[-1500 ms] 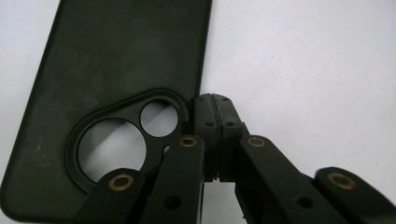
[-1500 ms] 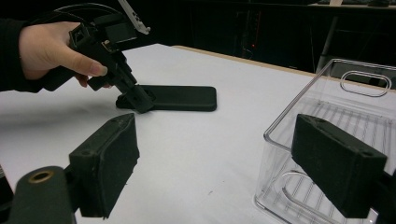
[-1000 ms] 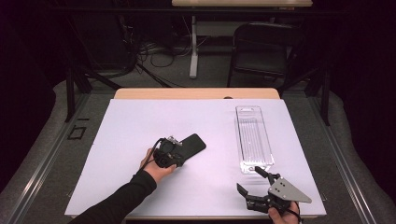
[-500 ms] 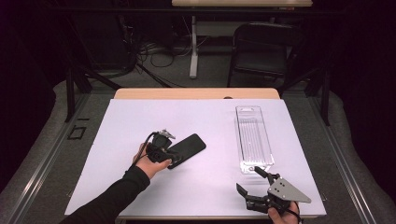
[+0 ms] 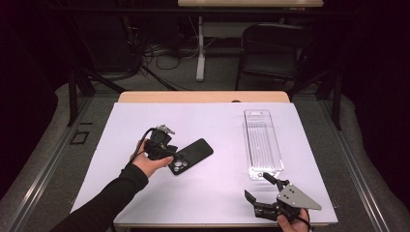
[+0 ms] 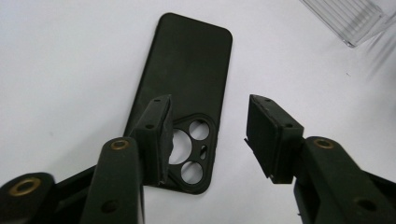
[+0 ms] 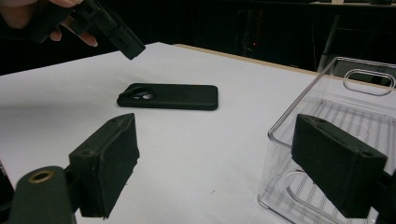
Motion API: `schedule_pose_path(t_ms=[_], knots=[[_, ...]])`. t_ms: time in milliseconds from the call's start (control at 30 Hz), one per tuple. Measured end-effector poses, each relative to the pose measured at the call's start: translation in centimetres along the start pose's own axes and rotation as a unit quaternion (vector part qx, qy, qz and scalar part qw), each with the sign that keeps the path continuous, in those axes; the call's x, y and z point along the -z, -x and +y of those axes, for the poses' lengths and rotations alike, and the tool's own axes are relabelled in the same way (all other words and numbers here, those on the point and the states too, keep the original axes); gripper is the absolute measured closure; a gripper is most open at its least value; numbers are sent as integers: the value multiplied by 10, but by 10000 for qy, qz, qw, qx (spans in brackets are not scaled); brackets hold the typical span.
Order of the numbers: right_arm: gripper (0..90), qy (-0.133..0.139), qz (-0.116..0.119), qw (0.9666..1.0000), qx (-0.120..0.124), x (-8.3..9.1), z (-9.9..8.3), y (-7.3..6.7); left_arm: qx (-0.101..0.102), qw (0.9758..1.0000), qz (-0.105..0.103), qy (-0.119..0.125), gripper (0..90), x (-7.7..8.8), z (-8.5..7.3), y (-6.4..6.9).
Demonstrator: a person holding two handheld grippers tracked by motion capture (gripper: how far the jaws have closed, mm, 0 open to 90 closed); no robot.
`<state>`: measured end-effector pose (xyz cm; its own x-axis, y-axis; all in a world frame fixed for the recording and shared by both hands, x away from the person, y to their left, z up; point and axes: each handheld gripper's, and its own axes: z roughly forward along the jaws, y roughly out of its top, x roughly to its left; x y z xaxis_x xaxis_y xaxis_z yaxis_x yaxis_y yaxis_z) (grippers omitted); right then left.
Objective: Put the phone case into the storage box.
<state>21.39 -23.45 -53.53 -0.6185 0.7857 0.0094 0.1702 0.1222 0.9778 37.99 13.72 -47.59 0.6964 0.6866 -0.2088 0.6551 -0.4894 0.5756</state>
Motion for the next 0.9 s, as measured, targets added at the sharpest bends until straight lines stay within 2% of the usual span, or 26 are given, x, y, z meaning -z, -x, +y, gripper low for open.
schedule_pose_path(t_ms=[100, 133, 200, 300, 367, 467, 700, 900], knots=[[143, 3, 0, 10000, -2, 0, 0, 0, -33, 10000, -33, 62, 474, 2, 1, -1], [143, 2, 1, 10000, -3, 0, 0, 0, -77, 9999, -70, 96, 474, 4, 2, -2], [143, 0, 3, 10000, -1, 0, 0, 0, -182, 9998, -17, 73, 469, 5, 4, -2], [143, -11, 8, 10000, 4, 0, 0, 0, -124, 9999, -13, -52, 417, 5, 4, -3], [143, -13, 8, 10000, 4, 0, 0, 0, -146, 9998, 1, -105, 410, 5, 5, -4], [143, -14, 6, 10000, 9, 0, 0, 0, -221, 9995, 57, -205, 353, 2, 6, -6], [143, -19, 14, 10000, 20, -1, 0, 0, -287, 9992, 75, -255, 237, 1, 11, -10], [143, -38, 24, 10000, 28, 0, 0, 0, -418, 9972, 275, -559, 177, -5, 17, -13]])
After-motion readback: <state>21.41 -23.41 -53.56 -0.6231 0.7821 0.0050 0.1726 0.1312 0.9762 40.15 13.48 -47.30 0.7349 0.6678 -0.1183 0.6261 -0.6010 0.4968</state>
